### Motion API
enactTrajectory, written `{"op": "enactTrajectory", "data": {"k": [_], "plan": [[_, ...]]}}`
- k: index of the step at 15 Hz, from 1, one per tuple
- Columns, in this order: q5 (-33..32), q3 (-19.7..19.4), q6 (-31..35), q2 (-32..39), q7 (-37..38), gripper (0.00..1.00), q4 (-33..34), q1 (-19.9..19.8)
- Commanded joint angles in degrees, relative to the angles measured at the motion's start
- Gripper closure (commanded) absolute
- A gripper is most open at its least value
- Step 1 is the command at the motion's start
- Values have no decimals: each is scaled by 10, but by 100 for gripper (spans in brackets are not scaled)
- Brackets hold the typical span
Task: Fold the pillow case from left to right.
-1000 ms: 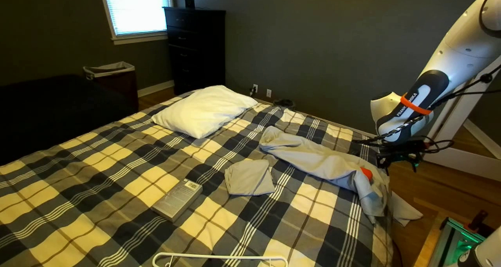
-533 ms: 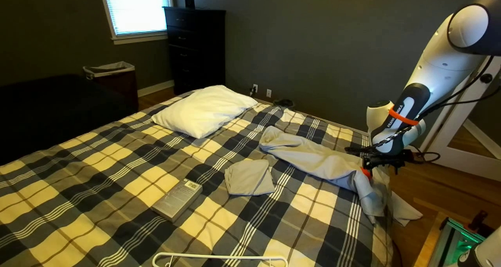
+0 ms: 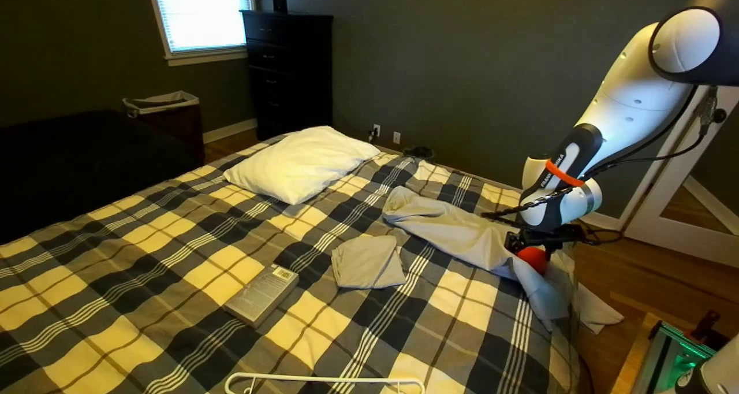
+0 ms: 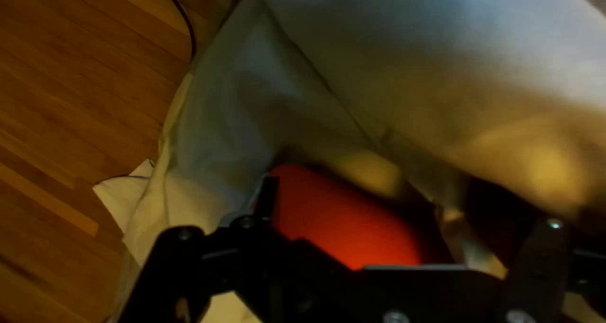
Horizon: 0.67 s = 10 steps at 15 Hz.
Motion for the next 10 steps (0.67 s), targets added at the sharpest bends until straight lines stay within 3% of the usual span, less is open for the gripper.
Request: {"op": "enactTrajectory", "data": {"k": [1,6,7,10], "plan": [[54,29,0,3,-84,0,0,-1],[105,76,-43,25,-175,0,31,-31],[115,83,-56,33,-189,19,40,-38],[129,83,-87,45,-216,44,60,-46]]}}
